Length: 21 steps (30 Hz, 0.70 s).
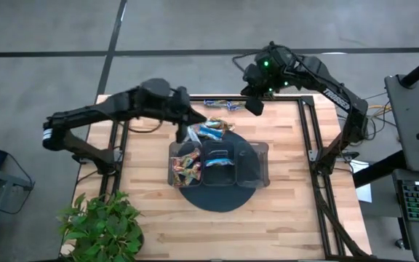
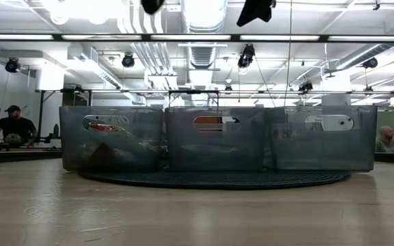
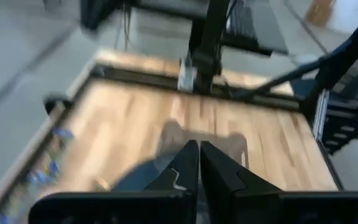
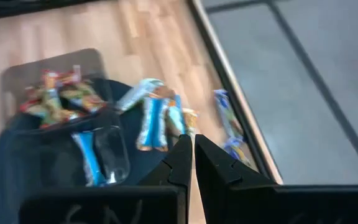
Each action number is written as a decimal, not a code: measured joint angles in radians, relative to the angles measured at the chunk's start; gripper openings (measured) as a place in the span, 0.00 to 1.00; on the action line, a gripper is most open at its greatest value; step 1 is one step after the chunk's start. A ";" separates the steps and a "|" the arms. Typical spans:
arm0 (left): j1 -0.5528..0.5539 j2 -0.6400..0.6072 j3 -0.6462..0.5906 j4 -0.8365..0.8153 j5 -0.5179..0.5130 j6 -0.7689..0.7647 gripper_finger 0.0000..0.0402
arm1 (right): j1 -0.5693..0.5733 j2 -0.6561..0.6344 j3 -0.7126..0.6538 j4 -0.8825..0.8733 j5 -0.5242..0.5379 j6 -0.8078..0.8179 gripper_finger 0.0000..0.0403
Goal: Pick and place Granola Bars by type
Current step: Put the blue granola bar into the middle black bin
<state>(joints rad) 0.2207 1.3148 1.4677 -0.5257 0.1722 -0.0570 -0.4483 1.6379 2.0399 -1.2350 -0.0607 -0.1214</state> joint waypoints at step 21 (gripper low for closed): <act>0.007 -0.137 -0.065 -0.012 -0.123 -0.006 0.00 | -0.314 0.001 -0.392 0.282 -0.187 -0.233 0.12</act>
<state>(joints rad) 0.2272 1.1774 1.4024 -0.5375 0.0490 -0.0627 -0.7620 1.6386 1.6475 -0.9526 -0.2478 -0.3544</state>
